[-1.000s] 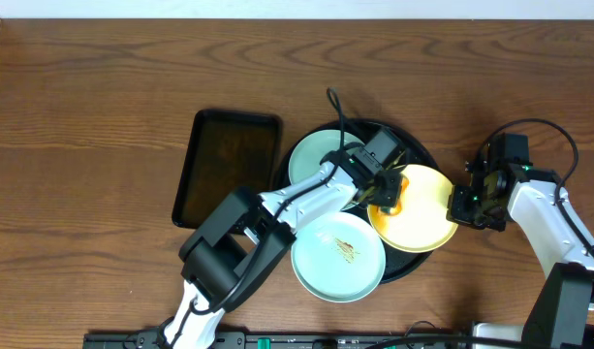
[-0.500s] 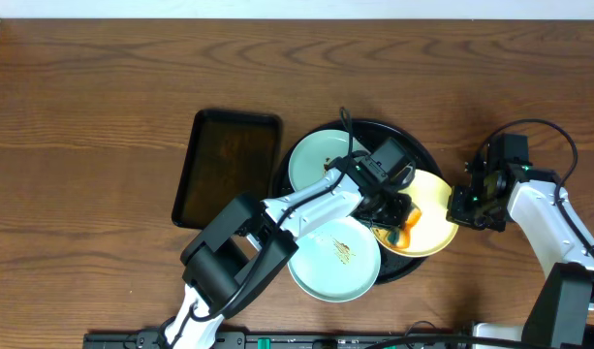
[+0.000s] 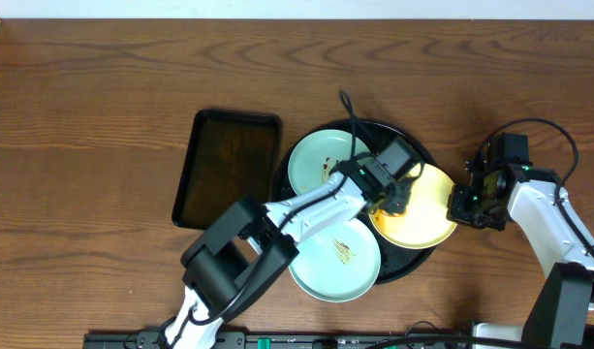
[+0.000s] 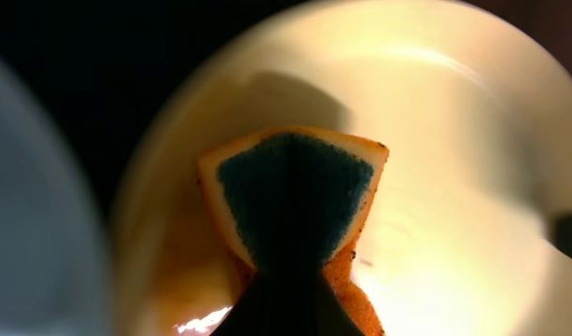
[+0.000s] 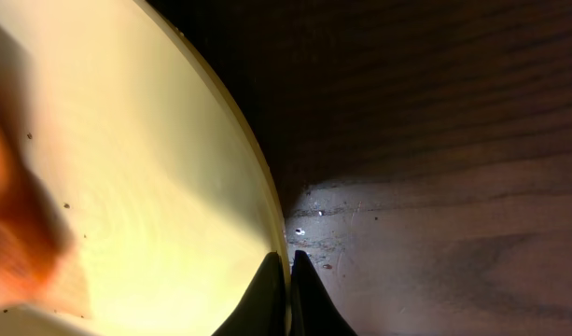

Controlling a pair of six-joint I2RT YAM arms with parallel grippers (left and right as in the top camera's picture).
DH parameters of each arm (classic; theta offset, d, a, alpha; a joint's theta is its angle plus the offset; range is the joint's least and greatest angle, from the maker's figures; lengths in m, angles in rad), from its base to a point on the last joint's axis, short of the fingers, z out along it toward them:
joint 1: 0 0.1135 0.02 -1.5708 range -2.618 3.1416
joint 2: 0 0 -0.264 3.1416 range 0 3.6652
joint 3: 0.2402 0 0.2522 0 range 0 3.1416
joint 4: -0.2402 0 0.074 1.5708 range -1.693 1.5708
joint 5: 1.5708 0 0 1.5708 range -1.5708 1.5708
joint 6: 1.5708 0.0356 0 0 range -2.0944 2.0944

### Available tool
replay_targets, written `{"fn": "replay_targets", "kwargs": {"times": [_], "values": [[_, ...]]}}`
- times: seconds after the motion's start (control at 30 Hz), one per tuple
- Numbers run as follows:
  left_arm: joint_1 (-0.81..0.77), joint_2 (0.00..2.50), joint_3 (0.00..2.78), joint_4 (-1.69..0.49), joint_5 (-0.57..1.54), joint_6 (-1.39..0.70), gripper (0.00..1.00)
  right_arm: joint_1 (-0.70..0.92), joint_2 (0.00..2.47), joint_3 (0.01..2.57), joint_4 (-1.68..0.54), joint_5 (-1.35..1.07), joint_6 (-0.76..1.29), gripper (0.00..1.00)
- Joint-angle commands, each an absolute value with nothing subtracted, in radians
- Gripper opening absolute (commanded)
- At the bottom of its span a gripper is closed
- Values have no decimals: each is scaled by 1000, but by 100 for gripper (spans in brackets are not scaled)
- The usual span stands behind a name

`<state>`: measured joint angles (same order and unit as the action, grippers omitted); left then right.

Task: Clean dirty plates on tray and stack at the side
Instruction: 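Scrub the yellow plate with the sponge while right gripper holds it, then return the sponge with the left gripper above the black tray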

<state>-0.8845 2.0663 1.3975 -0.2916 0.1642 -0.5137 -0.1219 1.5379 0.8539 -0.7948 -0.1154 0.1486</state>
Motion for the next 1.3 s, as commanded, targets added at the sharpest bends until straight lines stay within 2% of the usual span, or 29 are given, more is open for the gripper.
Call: {"fn": "replay_targets", "kwargs": {"times": [0.0,0.2,0.4,0.53,0.8,1.0,1.27], "values": [[-852,2000,1405,-315,85,-489,8,-114,1545,845,-793,-95,145,5],[-828,1880,1405,-430,85,-486,7,-114,1545,839,-773,-107,145,22],[-775,1762,1405,-583,72,-467,8,-114,1545,794,-714,-116,164,28],[-697,1712,1405,-711,2,-467,7,-114,1545,775,-678,-162,164,23],[-462,1666,1405,-864,-20,-467,7,-114,1545,773,-653,-166,164,1],[-344,1665,1405,-903,-19,-466,7,-115,1544,779,-644,-152,163,1],[-310,1665,1405,-915,-20,-456,7,-115,1451,884,-716,-1,171,1]]}}
